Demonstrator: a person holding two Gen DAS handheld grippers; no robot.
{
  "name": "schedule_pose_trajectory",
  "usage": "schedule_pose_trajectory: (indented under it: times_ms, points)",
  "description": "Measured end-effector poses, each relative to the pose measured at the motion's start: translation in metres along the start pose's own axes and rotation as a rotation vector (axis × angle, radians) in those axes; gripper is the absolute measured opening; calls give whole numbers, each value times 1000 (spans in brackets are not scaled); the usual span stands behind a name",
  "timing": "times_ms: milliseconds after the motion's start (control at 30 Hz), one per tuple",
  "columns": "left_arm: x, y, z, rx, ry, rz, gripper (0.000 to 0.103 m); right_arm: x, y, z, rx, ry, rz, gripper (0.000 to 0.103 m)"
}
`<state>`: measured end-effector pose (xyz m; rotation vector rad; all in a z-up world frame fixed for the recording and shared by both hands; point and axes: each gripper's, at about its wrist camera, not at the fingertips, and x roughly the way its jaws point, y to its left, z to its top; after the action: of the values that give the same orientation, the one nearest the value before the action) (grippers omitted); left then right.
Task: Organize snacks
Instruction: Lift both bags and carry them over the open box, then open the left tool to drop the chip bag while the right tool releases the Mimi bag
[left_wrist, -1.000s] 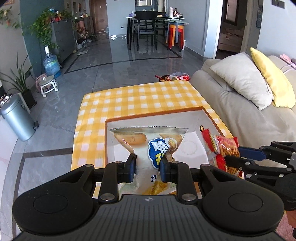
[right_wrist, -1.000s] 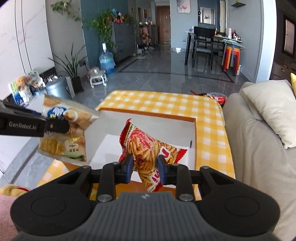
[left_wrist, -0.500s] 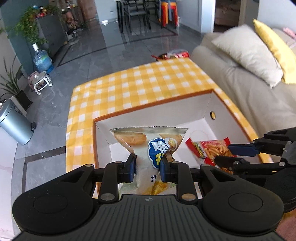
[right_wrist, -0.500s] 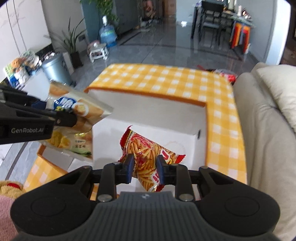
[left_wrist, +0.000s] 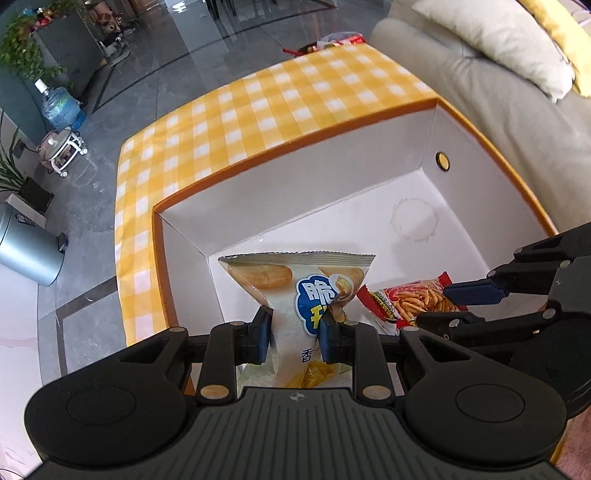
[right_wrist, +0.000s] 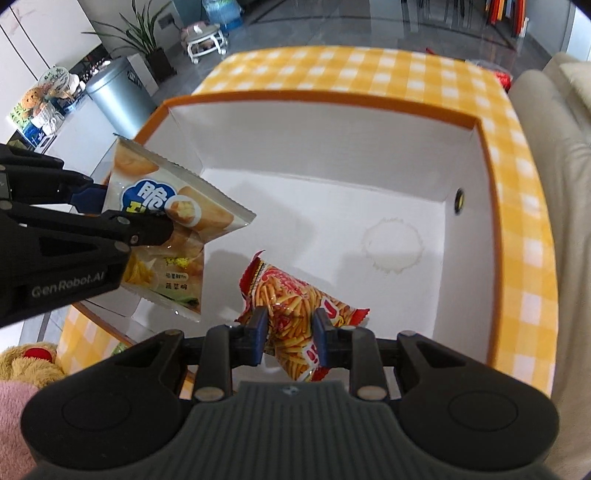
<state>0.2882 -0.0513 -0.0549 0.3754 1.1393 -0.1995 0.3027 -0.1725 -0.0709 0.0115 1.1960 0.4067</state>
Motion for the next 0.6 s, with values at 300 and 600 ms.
schedule_pose_trajectory:
  times_ms: [300, 600]
  points:
    - [19, -7, -2, 52, 84, 20, 29, 17, 1, 5, 23, 54, 38, 24]
    - [25, -1, -10, 21, 114, 22, 33, 21, 4, 7, 21, 82, 41, 28]
